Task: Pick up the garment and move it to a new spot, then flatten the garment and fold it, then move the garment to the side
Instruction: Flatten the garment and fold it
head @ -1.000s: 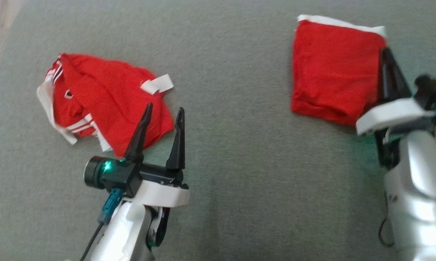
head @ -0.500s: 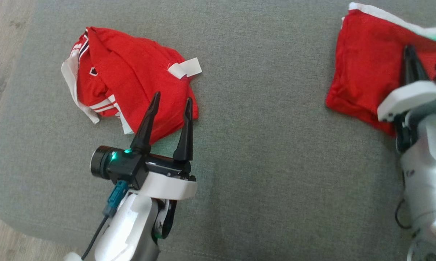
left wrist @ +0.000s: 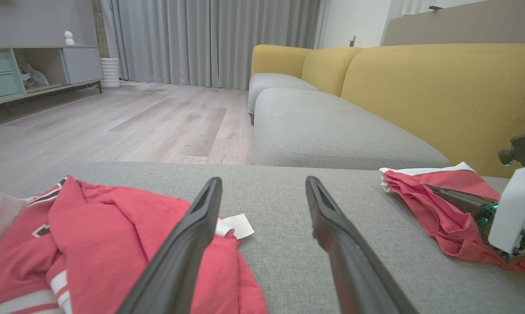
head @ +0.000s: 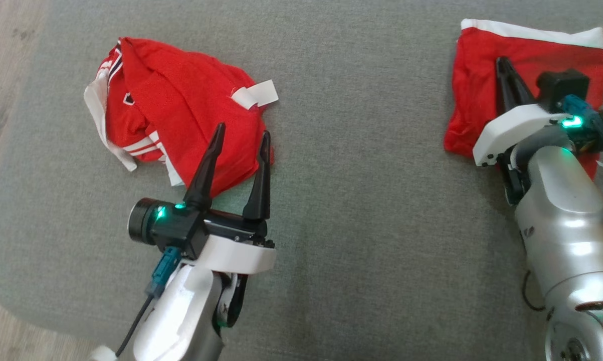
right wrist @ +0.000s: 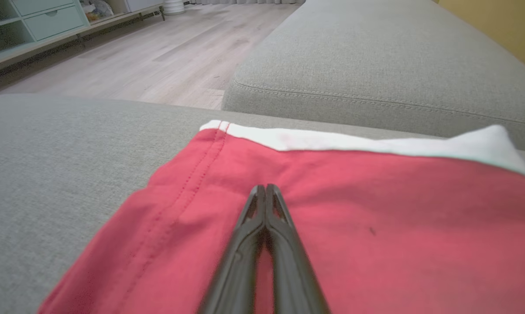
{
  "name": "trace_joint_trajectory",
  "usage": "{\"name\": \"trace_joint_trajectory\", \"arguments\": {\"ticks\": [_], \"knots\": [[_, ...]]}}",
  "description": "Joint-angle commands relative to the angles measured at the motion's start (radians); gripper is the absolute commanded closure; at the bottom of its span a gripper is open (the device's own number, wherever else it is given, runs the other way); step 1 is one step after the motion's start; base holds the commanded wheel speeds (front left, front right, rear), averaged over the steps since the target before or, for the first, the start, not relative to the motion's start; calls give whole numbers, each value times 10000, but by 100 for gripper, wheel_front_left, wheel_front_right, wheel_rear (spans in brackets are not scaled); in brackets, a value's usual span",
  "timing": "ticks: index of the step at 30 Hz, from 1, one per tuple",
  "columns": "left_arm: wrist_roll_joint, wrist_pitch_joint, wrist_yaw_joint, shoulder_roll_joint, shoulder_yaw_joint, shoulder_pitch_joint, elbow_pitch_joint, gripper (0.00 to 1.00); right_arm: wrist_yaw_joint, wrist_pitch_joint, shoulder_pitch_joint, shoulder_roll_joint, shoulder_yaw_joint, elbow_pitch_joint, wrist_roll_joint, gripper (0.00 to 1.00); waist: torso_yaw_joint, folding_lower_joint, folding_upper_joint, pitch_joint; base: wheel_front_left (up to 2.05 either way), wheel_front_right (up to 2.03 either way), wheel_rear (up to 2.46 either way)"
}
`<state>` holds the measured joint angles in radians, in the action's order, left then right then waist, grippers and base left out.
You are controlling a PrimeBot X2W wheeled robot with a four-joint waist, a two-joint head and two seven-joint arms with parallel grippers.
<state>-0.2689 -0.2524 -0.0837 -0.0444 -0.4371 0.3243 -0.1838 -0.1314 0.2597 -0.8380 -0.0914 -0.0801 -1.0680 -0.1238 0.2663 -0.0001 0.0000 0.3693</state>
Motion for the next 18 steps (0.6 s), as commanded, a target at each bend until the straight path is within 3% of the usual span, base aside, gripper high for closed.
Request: {"name": "trace_joint_trajectory", "arguments": {"ticks": [1,9,16,17,18], "knots": [[-23,-93,-56,-59,326,212,307,0,7,16,-23,342,319,90,45,100,-64,1,0,-58,0,0,0],[149,-93,55,-59,768,-49,220,0,7,19,1151,405,600,2311,870,100,-775,1,0,-791,0,0,0],[228,-93,165,-59,1127,-369,173,0,7,19,3021,409,261,4681,1491,100,-1519,1,0,-1563,0,0,0],[232,-93,168,-59,1168,-430,170,0,7,19,3323,409,234,4963,1570,90,-1618,1,0,-1661,0,0,0],[239,-93,169,-59,1206,-495,165,0,7,19,3628,409,243,5234,1615,7,-1708,1,0,-1744,0,0,0]]}}
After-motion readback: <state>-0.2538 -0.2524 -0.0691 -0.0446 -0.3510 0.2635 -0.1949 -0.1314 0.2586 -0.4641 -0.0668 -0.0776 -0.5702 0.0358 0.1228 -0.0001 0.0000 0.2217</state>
